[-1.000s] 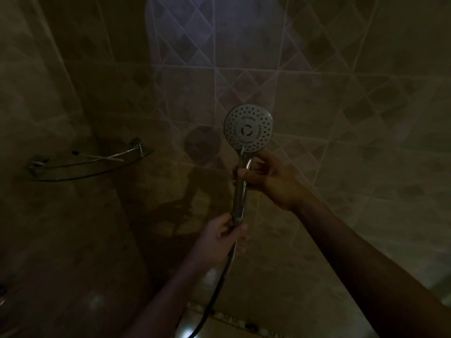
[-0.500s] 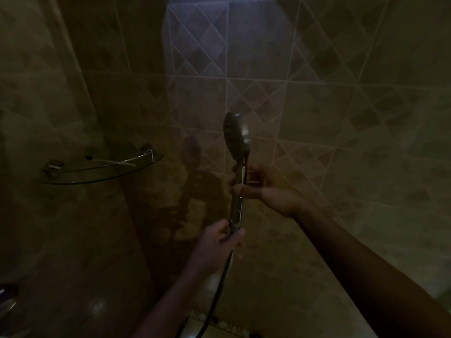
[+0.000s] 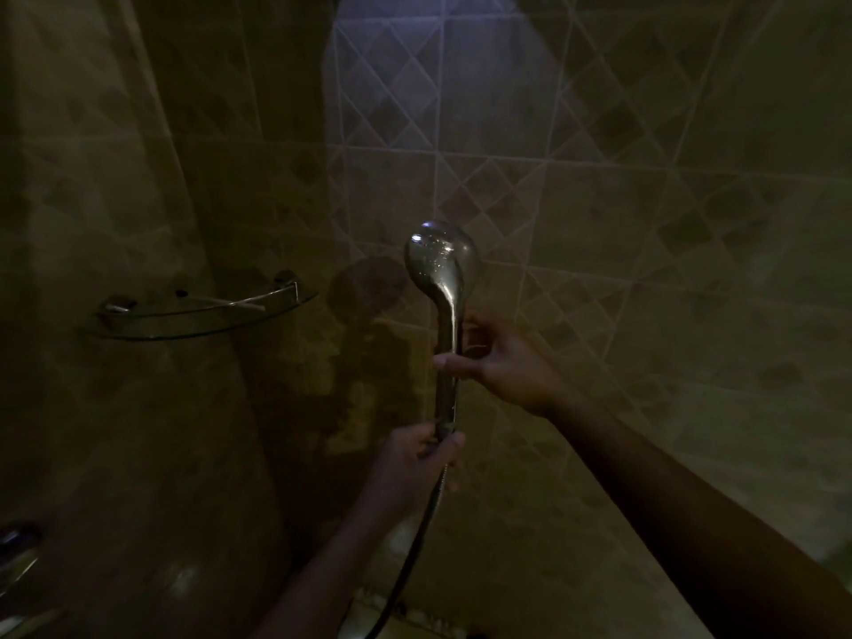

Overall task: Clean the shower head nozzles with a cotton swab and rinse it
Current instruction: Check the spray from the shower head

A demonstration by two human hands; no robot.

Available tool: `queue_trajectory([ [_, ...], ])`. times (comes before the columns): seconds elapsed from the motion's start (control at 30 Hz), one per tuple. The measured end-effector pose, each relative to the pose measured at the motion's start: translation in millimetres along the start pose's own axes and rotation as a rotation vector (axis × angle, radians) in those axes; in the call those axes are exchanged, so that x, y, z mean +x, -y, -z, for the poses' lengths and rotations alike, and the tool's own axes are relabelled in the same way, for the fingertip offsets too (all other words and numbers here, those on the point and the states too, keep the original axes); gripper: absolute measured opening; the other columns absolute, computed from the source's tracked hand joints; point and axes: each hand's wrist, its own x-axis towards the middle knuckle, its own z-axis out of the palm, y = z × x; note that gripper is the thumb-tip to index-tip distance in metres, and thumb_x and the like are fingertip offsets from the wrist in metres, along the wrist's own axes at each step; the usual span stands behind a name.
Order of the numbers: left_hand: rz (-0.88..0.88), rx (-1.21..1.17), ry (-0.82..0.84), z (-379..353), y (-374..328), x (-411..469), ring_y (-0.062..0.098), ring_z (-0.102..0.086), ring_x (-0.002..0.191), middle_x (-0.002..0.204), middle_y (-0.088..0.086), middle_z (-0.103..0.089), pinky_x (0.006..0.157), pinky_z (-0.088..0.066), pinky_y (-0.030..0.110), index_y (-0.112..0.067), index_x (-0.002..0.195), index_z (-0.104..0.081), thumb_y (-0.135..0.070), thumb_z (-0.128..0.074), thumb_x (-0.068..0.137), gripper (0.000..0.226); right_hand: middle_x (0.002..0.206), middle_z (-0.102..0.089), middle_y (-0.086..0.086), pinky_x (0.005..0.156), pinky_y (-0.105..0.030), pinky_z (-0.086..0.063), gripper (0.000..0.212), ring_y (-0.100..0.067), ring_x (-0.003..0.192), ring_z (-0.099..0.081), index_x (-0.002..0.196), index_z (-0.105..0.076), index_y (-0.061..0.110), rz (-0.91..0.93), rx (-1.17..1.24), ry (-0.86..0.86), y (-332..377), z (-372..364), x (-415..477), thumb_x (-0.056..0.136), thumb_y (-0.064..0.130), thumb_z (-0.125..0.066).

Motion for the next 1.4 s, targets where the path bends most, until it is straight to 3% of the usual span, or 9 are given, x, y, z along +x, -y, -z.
queue_trajectory([
  [0.17,-0.024,0.001,-0.052,-1,-3,-5,0.023,-0.072,0.069,0.080,0.013,-0.074,0.064,-0.058,0.035,-0.012,0.091,-0.071,-0.026,-0.065,0.092,0.015,0.073,-0.068,0.010,0.065,-0.026,-0.053,0.027,-0.002,0.069,-0.063,0.096,-0.061,0.020,0.053,-0.120,-0.034,1,-6,-3,0.080,0.032,-0.080],
  [0.33,-0.049,-0.001,-0.088,3,-4,-9,0.016,-0.070,0.064,0.076,0.008,-0.073,0.058,-0.057,0.029,-0.013,0.089,-0.070,-0.026,-0.064,0.092,0.015,0.121,-0.067,-0.020,0.099,-0.041,-0.054,0.029,-0.027,0.113,-0.067,0.120,-0.060,0.004,-0.006,0.075,0.084,1,-3,-5,0.091,0.001,-0.064],
  [0.53,-0.045,-0.001,-0.099,5,-3,-16,0.017,-0.070,0.062,0.075,0.012,-0.073,0.058,-0.055,0.029,-0.011,0.083,-0.069,-0.026,-0.064,0.092,0.018,0.102,-0.068,-0.015,0.081,-0.036,-0.059,0.034,-0.022,0.093,-0.069,0.114,-0.061,0.015,0.000,-0.034,0.040,4,-10,-7,0.084,0.014,-0.076],
  [0.63,-0.050,0.002,-0.099,8,-4,-17,0.017,-0.070,0.062,0.078,0.014,-0.072,0.057,-0.055,0.025,-0.008,0.086,-0.068,-0.024,-0.063,0.092,0.018,0.107,-0.064,-0.026,0.086,-0.051,-0.055,0.035,-0.038,0.100,-0.065,0.116,-0.061,0.013,0.007,-0.052,0.047,3,-14,-6,0.084,0.019,-0.076],
  [0.8,-0.037,-0.059,-0.099,10,-2,-13,0.021,-0.070,0.062,0.076,0.014,-0.073,0.059,-0.057,0.033,-0.012,0.088,-0.069,-0.025,-0.065,0.091,0.014,0.124,-0.065,-0.016,0.099,-0.041,-0.054,0.036,-0.026,0.114,-0.065,0.124,-0.058,0.012,-0.024,0.024,0.136,5,-9,-5,0.090,0.004,-0.066],
  [1.0,-0.060,-0.023,-0.122,12,4,-13,0.019,-0.071,0.061,0.077,0.014,-0.073,0.057,-0.057,0.030,-0.014,0.082,-0.069,-0.024,-0.067,0.090,0.013,0.099,-0.067,-0.017,0.075,-0.044,-0.058,0.047,-0.033,0.089,-0.067,0.122,-0.058,0.023,0.064,-0.137,0.058,5,-14,-4,0.080,0.025,-0.081],
  [1.13,-0.055,-0.067,-0.128,13,4,-14,0.014,-0.069,0.061,0.071,0.009,-0.072,0.053,-0.054,0.024,-0.010,0.088,-0.071,-0.021,-0.068,0.090,0.012,0.117,-0.066,-0.018,0.092,-0.044,-0.057,0.045,-0.026,0.106,-0.068,0.128,-0.056,0.014,0.028,0.003,0.147,3,-16,-4,0.086,0.012,-0.074],
  [1.27,-0.063,-0.056,-0.116,17,3,-13,0.021,-0.071,0.061,0.070,0.006,-0.072,0.062,-0.059,0.041,-0.013,0.083,-0.070,-0.023,-0.068,0.090,0.012,0.119,-0.068,-0.004,0.099,-0.046,-0.054,0.049,-0.019,0.112,-0.067,0.128,-0.055,0.018,-0.007,0.056,0.146,2,-17,-2,0.084,0.006,-0.074],
  [1.4,-0.067,-0.060,-0.107,18,3,-13,0.024,-0.070,0.061,0.072,0.010,-0.073,0.062,-0.059,0.046,-0.013,0.084,-0.069,-0.021,-0.068,0.090,0.010,0.116,-0.065,0.006,0.089,-0.045,-0.059,0.059,-0.015,0.102,-0.067,0.132,-0.054,0.033,0.058,-0.129,0.044,3,-23,-2,0.079,0.033,-0.081],
])
